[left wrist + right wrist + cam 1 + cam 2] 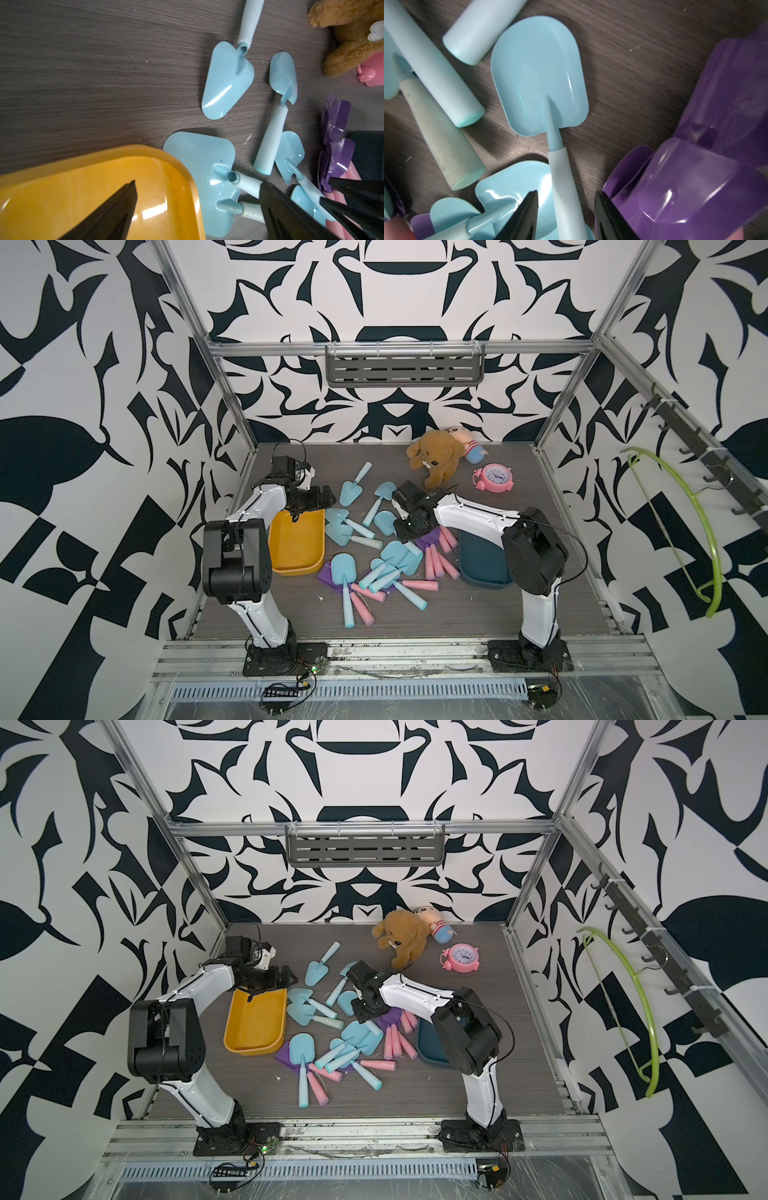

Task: Sort the small shovels by color and place them into the storage box
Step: Move the storage box to the center of the board, then pick up the shovel from the center of the board.

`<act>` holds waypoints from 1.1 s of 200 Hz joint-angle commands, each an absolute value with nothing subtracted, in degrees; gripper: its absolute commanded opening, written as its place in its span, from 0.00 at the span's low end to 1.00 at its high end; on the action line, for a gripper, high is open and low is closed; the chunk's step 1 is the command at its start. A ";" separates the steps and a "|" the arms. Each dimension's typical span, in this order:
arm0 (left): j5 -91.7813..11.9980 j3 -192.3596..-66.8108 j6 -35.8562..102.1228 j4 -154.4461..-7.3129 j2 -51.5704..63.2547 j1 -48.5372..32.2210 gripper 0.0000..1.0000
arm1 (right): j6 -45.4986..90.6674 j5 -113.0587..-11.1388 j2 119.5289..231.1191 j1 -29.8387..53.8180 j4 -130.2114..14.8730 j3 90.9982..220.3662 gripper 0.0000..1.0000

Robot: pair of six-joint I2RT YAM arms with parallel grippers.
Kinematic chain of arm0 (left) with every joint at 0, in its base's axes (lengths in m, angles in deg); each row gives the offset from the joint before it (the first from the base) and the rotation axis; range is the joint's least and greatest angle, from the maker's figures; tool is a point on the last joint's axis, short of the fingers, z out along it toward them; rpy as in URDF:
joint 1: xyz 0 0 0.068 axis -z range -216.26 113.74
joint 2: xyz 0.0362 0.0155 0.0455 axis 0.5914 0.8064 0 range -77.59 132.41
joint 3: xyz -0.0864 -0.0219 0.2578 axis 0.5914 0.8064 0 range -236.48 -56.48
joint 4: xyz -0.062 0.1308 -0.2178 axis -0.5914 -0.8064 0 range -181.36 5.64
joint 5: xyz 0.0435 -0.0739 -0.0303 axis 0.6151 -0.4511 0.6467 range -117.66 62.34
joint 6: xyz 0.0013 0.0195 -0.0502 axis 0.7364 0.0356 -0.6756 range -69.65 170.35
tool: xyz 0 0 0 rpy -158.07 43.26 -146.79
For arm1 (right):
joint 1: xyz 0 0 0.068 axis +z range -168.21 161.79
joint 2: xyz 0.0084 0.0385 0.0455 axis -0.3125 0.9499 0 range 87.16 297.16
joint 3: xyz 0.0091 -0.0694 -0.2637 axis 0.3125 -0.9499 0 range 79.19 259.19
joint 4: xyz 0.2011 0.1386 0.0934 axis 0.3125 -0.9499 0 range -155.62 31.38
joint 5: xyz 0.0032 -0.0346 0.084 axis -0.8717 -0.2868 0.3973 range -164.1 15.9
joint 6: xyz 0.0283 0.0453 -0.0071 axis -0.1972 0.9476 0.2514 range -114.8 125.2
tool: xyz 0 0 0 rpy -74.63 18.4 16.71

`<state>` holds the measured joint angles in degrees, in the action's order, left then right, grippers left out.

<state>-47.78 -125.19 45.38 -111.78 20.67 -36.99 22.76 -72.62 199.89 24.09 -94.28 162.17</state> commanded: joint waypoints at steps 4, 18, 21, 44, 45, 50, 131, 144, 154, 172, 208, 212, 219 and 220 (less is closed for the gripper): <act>-49.78 -123.34 43.60 -112.91 16.78 -36.97 0.99 | 21.11 -71.07 201.26 24.06 -94.33 162.44 0.49; -50.18 -122.27 42.91 -112.34 15.34 -37.01 0.99 | 20.84 -70.78 202.22 24.01 -93.72 162.66 0.49; -50.32 -122.01 42.80 -112.20 15.06 -36.97 0.99 | 20.79 -70.68 202.47 23.98 -93.69 162.75 0.49; -50.86 -120.87 42.20 -111.70 13.36 -37.00 0.99 | 20.48 -70.89 204.32 23.91 -93.60 163.54 0.48; -50.86 -120.84 42.15 -111.70 13.33 -37.03 0.99 | 20.44 -70.96 204.36 23.90 -93.65 163.55 0.48; -50.82 -120.74 42.09 -111.73 12.98 -37.03 1.00 | 20.35 -71.15 204.69 23.89 -93.69 163.67 0.47; -63.95 -116.99 41.94 -107.24 6.62 -36.97 1.00 | 21.76 -76.97 195.80 23.89 -90.66 161.28 0.13; -69.49 -116.08 40.80 -105.46 5.71 -36.99 0.99 | 22.86 -77.27 192.43 23.89 -87.72 159.53 0.12; -73.28 -115.30 39.31 -103.47 5.14 -36.87 1.00 | 24.57 -76.99 189.82 23.89 -84.00 157.72 0.12; -78.14 -114.30 36.39 -100.26 4.52 -36.16 0.99 | 27.41 -73.80 185.52 24.10 -74.97 153.55 0.10; -82.29 -114.61 30.08 -96.06 4.41 -33.45 1.00 | 28.95 -74.02 182.98 27.58 -65.64 150.91 0.09; -82.33 -114.69 29.31 -95.63 4.52 -33.16 0.99 | 29.01 -74.20 183.04 28.09 -65.07 151.04 0.09; -82.68 -114.84 27.65 -94.41 4.60 -32.85 0.98 | 28.99 -74.72 183.32 29.27 -64.30 151.23 0.09; -82.73 -114.84 27.31 -94.17 4.64 -32.84 0.98 | 28.96 -74.80 183.31 29.44 -64.18 151.29 0.09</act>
